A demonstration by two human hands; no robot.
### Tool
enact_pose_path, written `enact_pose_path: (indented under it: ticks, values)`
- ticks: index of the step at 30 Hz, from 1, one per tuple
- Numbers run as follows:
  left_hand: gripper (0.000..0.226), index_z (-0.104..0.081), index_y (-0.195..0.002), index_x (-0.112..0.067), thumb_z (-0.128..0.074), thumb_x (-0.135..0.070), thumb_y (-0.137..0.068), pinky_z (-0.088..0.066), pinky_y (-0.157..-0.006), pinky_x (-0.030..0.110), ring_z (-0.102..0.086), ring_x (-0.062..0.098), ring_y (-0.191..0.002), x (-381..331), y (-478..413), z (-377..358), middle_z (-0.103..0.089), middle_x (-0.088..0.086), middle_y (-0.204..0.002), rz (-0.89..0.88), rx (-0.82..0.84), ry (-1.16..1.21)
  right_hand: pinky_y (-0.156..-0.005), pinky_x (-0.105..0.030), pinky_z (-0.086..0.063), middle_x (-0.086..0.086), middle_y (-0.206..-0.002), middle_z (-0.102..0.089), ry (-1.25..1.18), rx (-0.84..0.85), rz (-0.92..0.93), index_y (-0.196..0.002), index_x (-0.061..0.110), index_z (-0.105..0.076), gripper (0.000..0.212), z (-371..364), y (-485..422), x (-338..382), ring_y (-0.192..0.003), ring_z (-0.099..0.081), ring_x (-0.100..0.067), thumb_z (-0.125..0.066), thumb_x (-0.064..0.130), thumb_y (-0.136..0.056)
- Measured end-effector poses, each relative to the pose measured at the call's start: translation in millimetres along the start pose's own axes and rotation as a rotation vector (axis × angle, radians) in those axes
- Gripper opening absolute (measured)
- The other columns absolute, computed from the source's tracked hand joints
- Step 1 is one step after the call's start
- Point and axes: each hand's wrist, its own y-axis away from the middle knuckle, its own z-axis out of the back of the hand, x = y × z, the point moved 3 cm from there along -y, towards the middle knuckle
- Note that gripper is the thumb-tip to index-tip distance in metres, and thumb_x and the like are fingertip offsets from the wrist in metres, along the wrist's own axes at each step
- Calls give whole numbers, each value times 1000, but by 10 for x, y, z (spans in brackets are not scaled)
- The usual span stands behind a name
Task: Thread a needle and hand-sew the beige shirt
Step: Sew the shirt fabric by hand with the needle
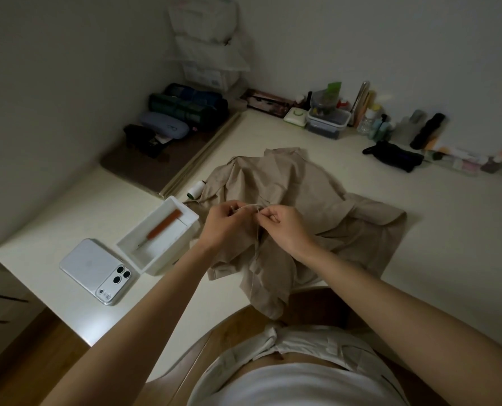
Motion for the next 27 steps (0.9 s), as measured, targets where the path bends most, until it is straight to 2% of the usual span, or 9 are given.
enact_pose_path:
  ticks: [3, 7, 9, 11, 14, 16, 18, 19, 27]
  values:
    - [20, -65, -92, -4, -52, -17, -96, -47, -57, 7, -60, -7, -59, 25, -41, 38, -65, 1, -78, -3, -17, -38, -54, -10, -37, 11, -46, -44, 10, 40, 40, -77, 12, -64, 18, 7, 73, 52, -44, -43, 1, -62, 22, -91]
    - [19, -65, -92, -2, -52, -15, -96, -48, -59, 8, -61, -5, -61, 28, -63, 44, -66, 3, -78, -13, -18, -34, -58, -25, -41, 13, -43, -43, 50, 111, 69, -71, 21, -61, 19, -15, 120, 16, -45, -38, -2, -64, 23, -89]
    - [19, -65, -91, -3, -51, -16, -97, -47, -58, 7, -60, -6, -60, 10, -58, 52, -65, 1, -77, -30, -12, -44, -61, -27, -47, 12, -50, -45, 18, 70, 59, -85, 16, -66, 8, 17, 109, 10, -49, -43, -1, -64, 24, -89]
    - [20, -65, -91, -5, -50, -17, -97, -47, -58, 8, -60, -6, -61, -4, -63, 63, -66, 0, -77, -39, -12, -54, -58, -13, -43, 11, -59, -46, -28, -23, 50, -107, 9, -61, 23, 87, 94, 31, -51, -49, 3, -66, 21, -88]
    - [19, -65, -92, -7, -50, -18, -97, -47, -60, 9, -61, -4, -62, -31, -55, 61, -67, 2, -80, -49, 13, -51, -62, -12, -47, -1, -86, -64, -35, -47, 23, -123, 10, -54, 42, 142, 42, 65, -73, -60, 1, -69, 20, -85]
    - [19, -65, -94, -6, -50, -18, -97, -48, -61, 8, -63, -1, -67, -41, -59, 53, -67, 4, -84, -47, 48, -36, -64, -7, -44, 4, -94, -61, 34, -11, 2, -116, 12, -58, 34, 124, -26, 53, -78, -55, 2, -69, 19, -85]
    - [19, -65, -94, -7, -51, -18, -97, -50, -65, 10, -63, 5, -74, -47, -70, 65, -67, 7, -88, -53, 67, -66, -59, -11, -37, 10, -71, -55, 83, -13, 13, -90, 11, -65, 6, 122, -91, 31, -60, -48, 5, -66, 17, -88]
    - [18, -65, -93, -8, -51, -18, -97, -51, -67, 11, -62, 8, -77, -46, -83, 80, -66, 7, -89, -58, 76, -100, -58, -15, -37, 9, -62, -52, 81, -31, 18, -83, 6, -65, 11, 137, -123, 7, -54, -45, 2, -65, 16, -89]
    - [13, -67, -90, -17, -57, -24, -94, -49, -67, 12, -60, 9, -78, 35, -119, 152, -67, 13, -94, -21, 208, -245, -80, -42, -52, -20, -84, -69, 166, -21, 6, -84, 10, -70, 9, 279, -193, -33, -80, -65, -32, -69, 18, -85]
